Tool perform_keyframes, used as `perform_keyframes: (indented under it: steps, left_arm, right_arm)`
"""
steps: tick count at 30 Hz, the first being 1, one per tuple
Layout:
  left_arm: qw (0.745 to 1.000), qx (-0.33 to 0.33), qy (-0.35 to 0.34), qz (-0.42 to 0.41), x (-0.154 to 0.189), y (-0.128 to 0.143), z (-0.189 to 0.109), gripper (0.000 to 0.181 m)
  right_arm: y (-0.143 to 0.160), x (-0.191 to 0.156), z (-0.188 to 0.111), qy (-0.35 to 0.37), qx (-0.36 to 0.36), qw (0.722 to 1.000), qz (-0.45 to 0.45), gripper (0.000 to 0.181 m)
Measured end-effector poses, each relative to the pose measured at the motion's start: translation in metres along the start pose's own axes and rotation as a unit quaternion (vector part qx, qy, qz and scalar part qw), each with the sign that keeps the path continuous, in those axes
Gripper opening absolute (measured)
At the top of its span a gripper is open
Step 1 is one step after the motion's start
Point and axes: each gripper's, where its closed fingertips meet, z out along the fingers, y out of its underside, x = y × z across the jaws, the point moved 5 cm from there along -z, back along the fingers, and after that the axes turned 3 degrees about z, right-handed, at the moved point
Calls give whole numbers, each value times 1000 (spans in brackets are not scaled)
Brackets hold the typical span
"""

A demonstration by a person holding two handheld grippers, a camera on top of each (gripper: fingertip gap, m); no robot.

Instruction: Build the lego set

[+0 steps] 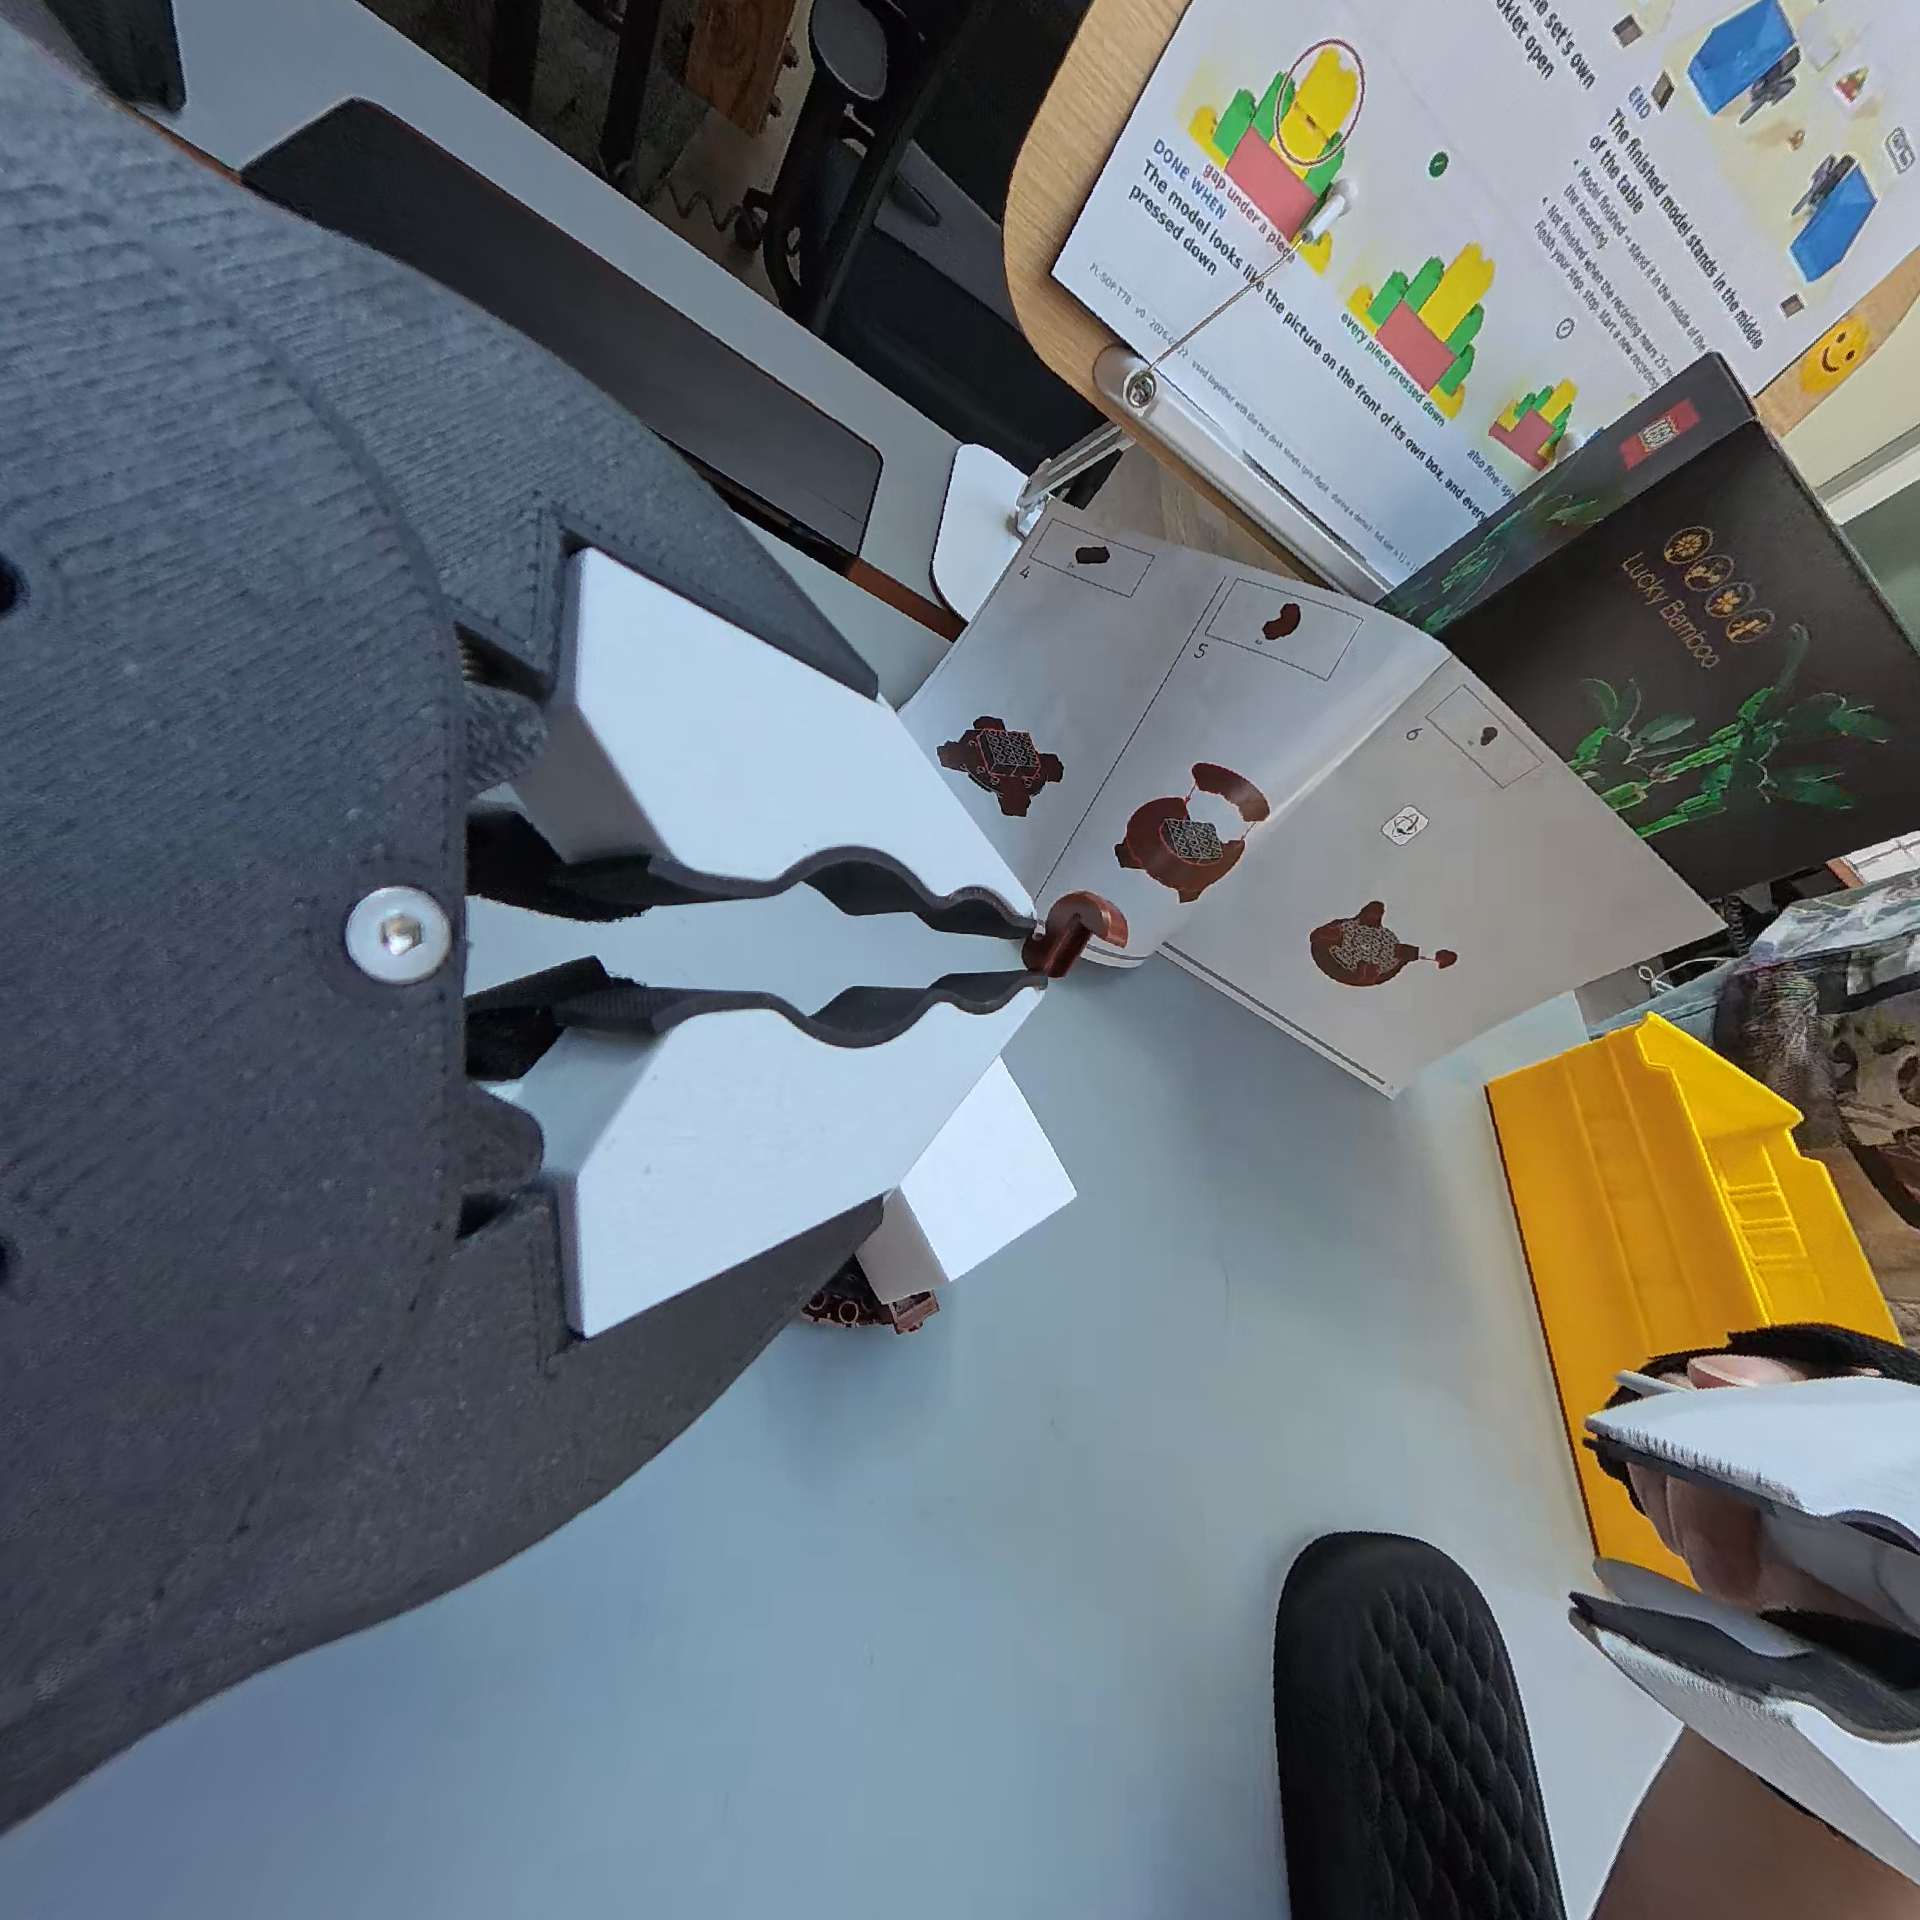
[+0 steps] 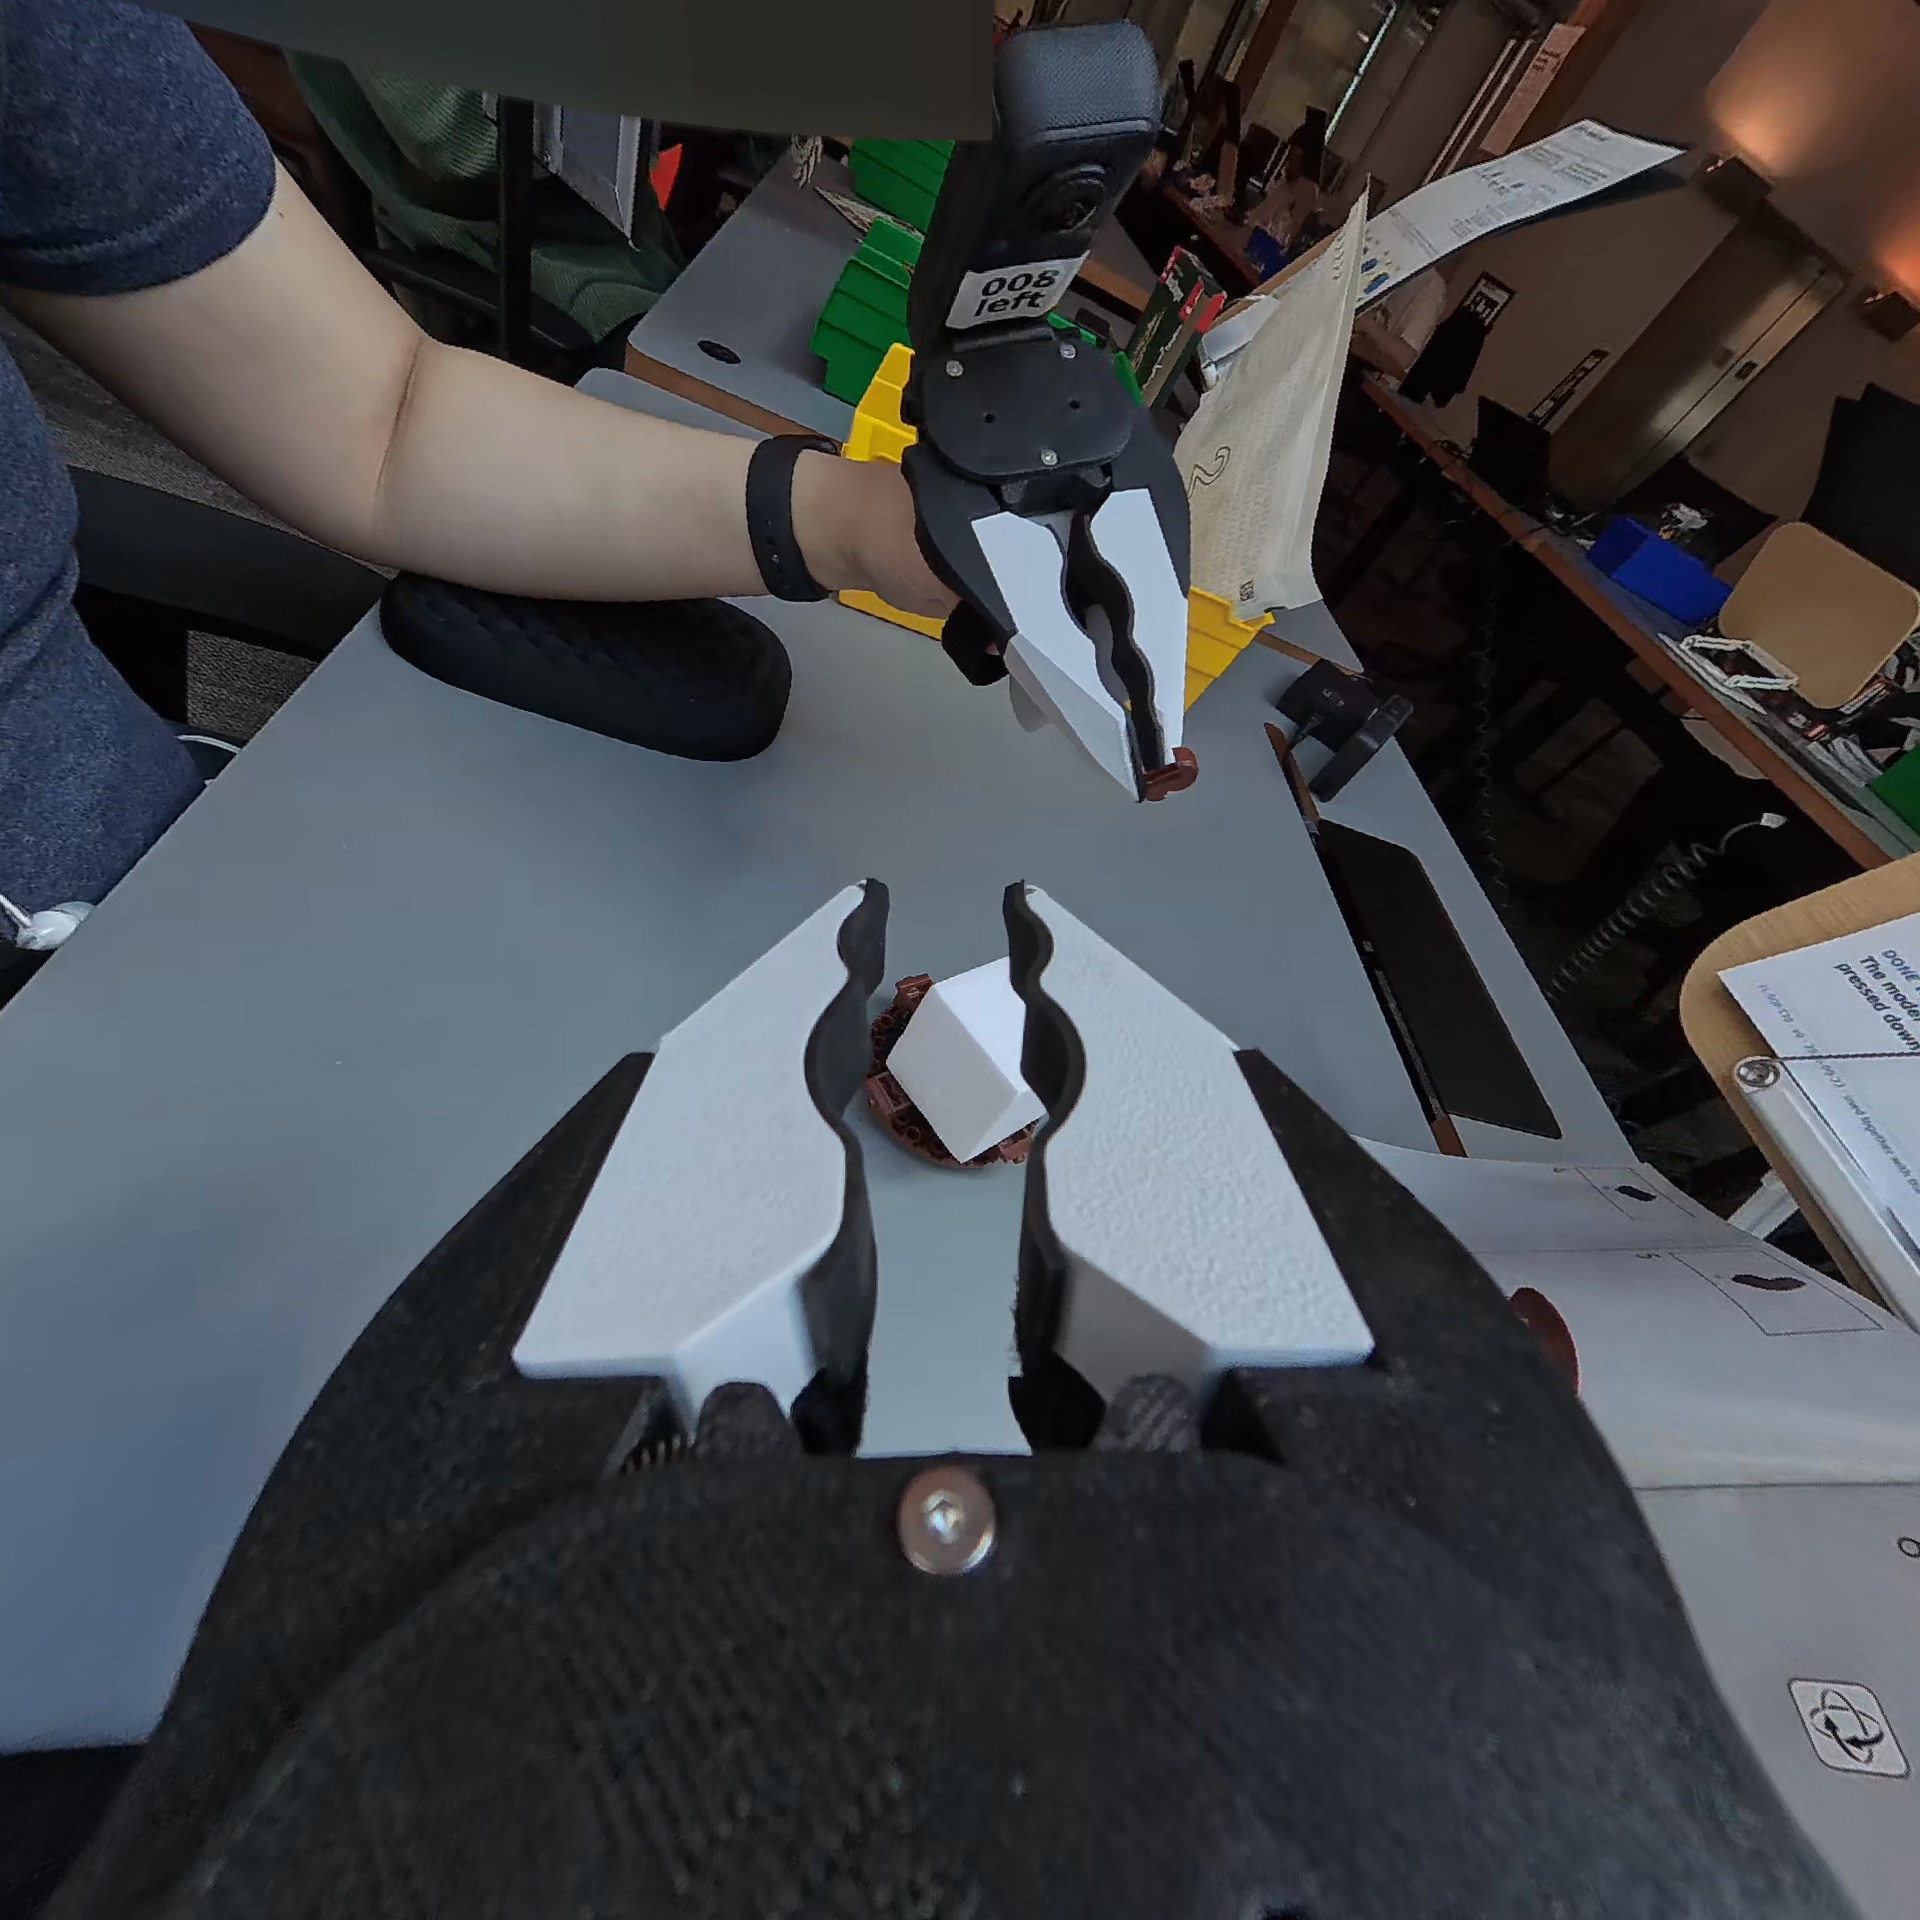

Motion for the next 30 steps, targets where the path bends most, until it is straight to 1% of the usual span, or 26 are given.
perform_keyframes:
  steps: [4,7,8,9,10,11,12,14,15,18,19,22,24,27,29,30]
  left_arm:
    - [1000,-10,7,1,2,2,1,4]
    - [998,-50,4,26,4,7,-6,4]
    - [998,-58,-7,34,4,8,-10,4]
    - [997,-63,-21,36,3,8,-15,4]
    - [997,-66,-35,32,2,10,-18,5]
    - [996,-68,-42,25,2,12,-21,4]
    - [997,-67,-45,17,2,15,-23,4]
    - [996,-71,-48,8,2,21,-23,4]
    - [996,-78,-50,8,2,24,-22,4]
    - [994,-92,-49,18,4,26,-18,4]
    - [994,-94,-46,22,6,26,-16,4]
    - [994,-98,-36,29,12,26,-12,4]
    - [994,-101,-32,29,14,27,-10,4]
    - [994,-99,-28,27,15,26,-9,4]
    - [995,-95,-28,24,15,25,-10,4]
    - [995,-92,-28,22,15,25,-11,4]
  right_arm:
    - [6,3,4,4,-9,1000,9,23]
    - [21,8,13,8,-25,999,32,29]
    - [26,14,18,29,-38,998,39,35]
    - [30,20,22,52,-50,996,50,45]
    - [31,21,28,64,-48,994,71,55]
    - [33,23,34,89,-42,990,102,57]
    - [37,25,40,120,-43,983,134,62]
    - [49,22,54,182,-59,964,187,66]
    - [55,16,63,193,-73,959,193,72]
    - [67,4,83,236,-138,945,177,80]
    - [68,3,87,253,-152,940,172,81]
    - [68,4,96,284,-158,929,176,83]
    - [72,6,101,290,-159,922,202,85]
    - [86,9,107,293,-181,906,245,85]
    - [92,9,108,292,-188,901,258,80]
    - [93,9,109,288,-188,901,265,74]
